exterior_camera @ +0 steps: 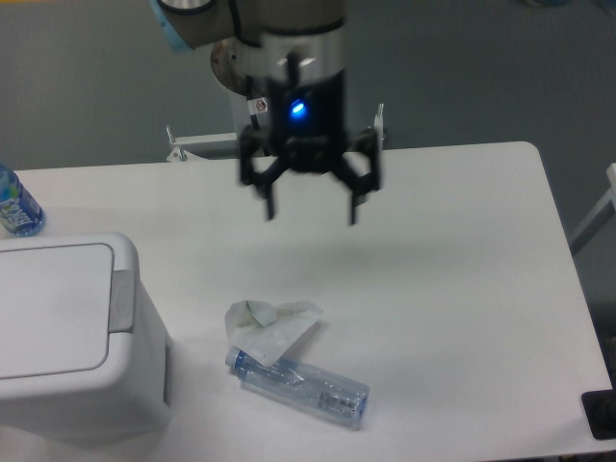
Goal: Open the trash can
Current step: 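Move the open gripper down toward the white trash can lid edge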
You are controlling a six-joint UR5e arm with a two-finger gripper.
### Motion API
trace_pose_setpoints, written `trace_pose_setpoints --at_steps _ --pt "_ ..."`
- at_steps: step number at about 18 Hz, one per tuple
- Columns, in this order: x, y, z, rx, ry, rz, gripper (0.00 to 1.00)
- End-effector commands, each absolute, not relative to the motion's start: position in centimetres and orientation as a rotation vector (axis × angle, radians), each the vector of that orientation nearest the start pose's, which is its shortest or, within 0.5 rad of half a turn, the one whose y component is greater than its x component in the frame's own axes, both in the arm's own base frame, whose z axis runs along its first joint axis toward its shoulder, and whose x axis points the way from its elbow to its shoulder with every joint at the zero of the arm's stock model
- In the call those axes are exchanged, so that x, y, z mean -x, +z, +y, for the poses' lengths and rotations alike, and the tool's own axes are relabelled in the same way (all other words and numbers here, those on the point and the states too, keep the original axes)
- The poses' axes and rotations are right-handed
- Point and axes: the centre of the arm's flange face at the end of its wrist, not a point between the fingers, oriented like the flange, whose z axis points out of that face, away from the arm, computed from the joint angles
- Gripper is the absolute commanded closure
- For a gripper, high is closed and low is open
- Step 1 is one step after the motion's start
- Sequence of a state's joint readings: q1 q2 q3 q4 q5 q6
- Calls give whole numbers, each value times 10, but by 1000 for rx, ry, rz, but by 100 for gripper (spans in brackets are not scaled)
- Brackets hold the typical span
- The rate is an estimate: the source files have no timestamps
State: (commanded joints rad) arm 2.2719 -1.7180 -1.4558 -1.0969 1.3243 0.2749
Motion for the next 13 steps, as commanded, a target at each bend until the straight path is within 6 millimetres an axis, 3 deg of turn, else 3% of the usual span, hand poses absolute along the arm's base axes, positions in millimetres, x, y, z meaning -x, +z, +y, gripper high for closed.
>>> trace_pose_setpoints --at_steps 3,13 --pt "250 517 562 2540 -203 -514 0" --pt "248 494 588 2517 -231 -535 0"
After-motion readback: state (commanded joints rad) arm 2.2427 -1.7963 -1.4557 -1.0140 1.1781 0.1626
